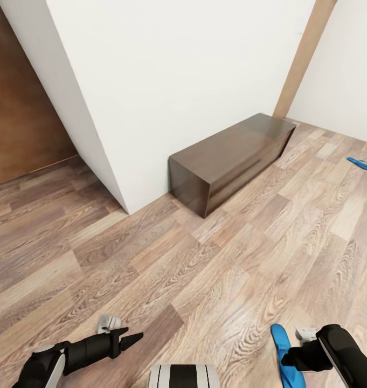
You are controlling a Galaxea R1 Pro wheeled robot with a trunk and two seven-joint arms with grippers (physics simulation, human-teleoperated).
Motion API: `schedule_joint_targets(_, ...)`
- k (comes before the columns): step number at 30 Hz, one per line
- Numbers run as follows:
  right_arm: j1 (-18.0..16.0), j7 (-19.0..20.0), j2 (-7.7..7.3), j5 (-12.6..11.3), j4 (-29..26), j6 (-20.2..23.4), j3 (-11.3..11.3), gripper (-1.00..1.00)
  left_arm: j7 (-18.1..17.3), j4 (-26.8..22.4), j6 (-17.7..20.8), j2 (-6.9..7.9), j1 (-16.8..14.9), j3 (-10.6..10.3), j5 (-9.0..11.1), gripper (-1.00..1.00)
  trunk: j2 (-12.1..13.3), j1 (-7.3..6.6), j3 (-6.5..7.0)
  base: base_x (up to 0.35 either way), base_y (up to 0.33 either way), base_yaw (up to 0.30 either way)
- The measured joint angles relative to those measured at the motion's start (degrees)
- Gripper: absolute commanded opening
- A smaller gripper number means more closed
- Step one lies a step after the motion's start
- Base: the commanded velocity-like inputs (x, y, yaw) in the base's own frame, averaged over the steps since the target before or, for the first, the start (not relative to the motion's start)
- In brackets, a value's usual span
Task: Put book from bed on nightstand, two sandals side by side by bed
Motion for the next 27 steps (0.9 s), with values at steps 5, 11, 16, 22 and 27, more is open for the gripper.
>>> schedule_joint_targets(5,0.0,0.0,0.04,0.0,0.0,0.0,-0.1,1.0,0.0,0.0,-0.1,-0.07,0.0,0.0,0.0,1.0,0.0,0.02,0.0,0.058,0.026,0.0)
schedule_joint_targets(11,0.0,0.1,-0.01,0.0,0.0,0.0,-0.2,1.0,0.0,0.0,0.0,-0.09,0.0,0.0,0.1,1.0,0.0,0.02,0.0,0.007,0.003,0.0)
schedule_joint_targets(16,0.0,0.1,-0.09,0.0,0.0,0.0,-0.3,1.0,0.0,0.0,0.0,-0.07,0.0,0.0,0.1,1.0,0.0,0.02,0.0,0.0,0.0,0.0)
schedule_joint_targets(22,0.0,0.1,-0.3,0.0,0.0,0.0,-0.3,1.0,0.0,0.0,0.0,-0.08,0.0,0.0,0.1,1.0,0.0,0.02,0.0,0.0,0.0,0.0)
schedule_joint_targets(27,0.0,0.1,-0.29,0.0,0.0,0.0,-0.3,1.0,0.0,0.0,0.0,-0.15,0.0,0.0,0.1,1.0,0.0,0.08,-0.44,0.0,0.0,0.0)
